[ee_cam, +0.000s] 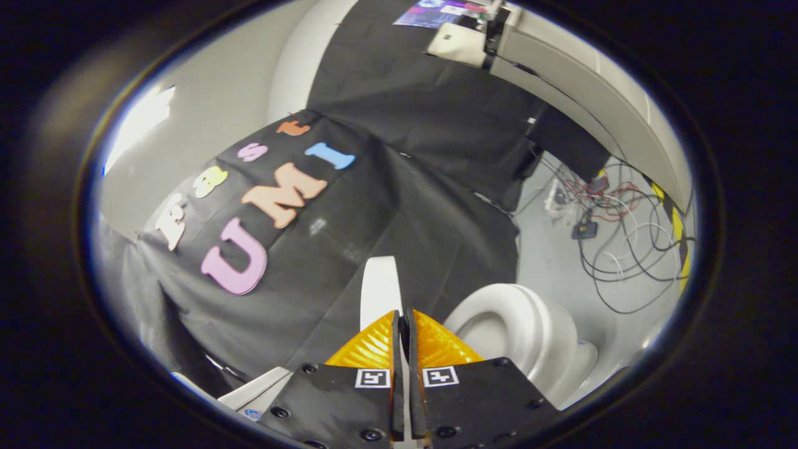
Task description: Open the toilet lid.
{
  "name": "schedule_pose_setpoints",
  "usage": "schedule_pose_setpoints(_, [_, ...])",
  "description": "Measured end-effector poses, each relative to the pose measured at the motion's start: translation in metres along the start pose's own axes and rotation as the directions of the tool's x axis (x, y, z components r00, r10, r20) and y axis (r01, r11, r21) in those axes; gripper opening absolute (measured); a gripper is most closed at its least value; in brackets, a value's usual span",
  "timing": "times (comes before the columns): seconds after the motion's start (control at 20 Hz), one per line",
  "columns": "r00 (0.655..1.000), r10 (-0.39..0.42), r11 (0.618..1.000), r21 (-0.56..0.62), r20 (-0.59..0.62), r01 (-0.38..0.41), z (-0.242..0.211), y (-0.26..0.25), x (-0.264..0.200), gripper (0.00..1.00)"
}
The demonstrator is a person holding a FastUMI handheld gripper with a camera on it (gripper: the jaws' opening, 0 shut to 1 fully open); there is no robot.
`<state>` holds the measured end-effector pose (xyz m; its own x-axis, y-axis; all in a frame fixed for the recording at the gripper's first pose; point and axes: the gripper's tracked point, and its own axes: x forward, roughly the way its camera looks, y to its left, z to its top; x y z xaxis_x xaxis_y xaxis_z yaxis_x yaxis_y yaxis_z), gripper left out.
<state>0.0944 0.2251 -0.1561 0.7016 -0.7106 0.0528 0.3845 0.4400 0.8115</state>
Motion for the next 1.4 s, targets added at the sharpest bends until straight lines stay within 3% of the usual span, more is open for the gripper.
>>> schedule_pose_setpoints(0.35, [0.994,0.073,0.961,-0.262,-0.081,-0.092,-0.004,0.058,0.003,0.05])
schedule_pose_setpoints(0.65, [0.969,0.204,0.901,-0.359,-0.141,-0.243,-0.023,0.130,-0.002,0.05])
schedule_pose_setpoints(1.0, [0.859,0.431,0.776,-0.372,-0.274,-0.509,-0.073,0.225,-0.008,0.08])
schedule_pose_setpoints(1.4, [0.696,0.554,0.628,-0.319,-0.457,-0.710,-0.151,0.282,-0.040,0.11])
